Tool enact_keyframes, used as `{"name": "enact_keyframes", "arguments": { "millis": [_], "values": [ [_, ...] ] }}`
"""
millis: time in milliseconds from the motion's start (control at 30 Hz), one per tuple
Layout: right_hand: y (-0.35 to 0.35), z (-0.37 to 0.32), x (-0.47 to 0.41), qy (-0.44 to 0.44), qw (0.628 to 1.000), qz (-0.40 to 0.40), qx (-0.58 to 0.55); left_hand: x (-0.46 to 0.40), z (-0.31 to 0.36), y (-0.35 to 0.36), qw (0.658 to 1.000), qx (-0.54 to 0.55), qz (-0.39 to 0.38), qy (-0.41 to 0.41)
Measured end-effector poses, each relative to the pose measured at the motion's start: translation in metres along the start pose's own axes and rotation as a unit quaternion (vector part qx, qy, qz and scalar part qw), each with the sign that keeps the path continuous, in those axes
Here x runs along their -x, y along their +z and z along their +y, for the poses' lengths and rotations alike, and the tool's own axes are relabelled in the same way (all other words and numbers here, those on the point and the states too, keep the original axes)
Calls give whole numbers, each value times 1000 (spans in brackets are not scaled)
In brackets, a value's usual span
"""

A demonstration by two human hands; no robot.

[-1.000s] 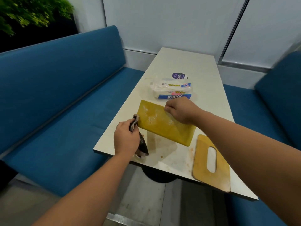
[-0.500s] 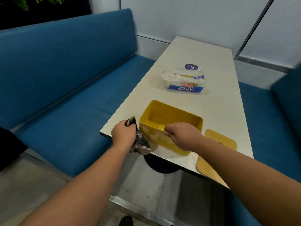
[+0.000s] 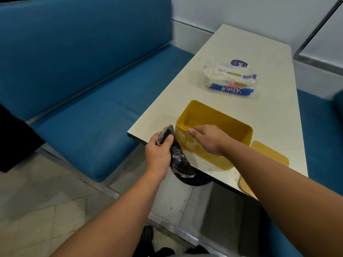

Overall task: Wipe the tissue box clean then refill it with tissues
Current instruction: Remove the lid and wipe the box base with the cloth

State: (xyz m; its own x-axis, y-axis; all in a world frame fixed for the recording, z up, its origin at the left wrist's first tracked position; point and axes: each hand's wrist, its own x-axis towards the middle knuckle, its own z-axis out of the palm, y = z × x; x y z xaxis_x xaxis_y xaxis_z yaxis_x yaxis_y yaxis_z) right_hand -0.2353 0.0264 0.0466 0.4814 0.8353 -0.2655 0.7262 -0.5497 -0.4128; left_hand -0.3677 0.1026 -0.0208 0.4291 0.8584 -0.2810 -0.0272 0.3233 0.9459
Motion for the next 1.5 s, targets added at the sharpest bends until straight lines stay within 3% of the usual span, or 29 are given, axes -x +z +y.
{"name": "enact_keyframes", "arguments": {
  "millis": [100,433,700,800,1033,1100,1200,1500],
  "values": [
    [4,1,1,-5,1000,18,22,3,-4,15,1000,6,-26,12],
    [6,5,-2,-12,999,15,28,1,-13,32,994,-84,57,-27],
    [8,11,-4,-59,998,23,18,10,-14,39,989,-98,106,12],
    [8,11,-5,-53,998,26,21,12,-10,40,989,-109,92,47],
    [5,9,-4,-25,1000,9,-2,12,-6,31,990,-136,31,36],
    [5,8,-3,-20,1000,6,-3,8,-6,18,980,-195,8,44],
    [5,7,-1,-11,1000,0,-14,2,-10,-10,956,-290,34,28],
    [2,6,-1,15,999,-12,-30,-1,-4,15,924,-379,-13,49]
  ]
}}
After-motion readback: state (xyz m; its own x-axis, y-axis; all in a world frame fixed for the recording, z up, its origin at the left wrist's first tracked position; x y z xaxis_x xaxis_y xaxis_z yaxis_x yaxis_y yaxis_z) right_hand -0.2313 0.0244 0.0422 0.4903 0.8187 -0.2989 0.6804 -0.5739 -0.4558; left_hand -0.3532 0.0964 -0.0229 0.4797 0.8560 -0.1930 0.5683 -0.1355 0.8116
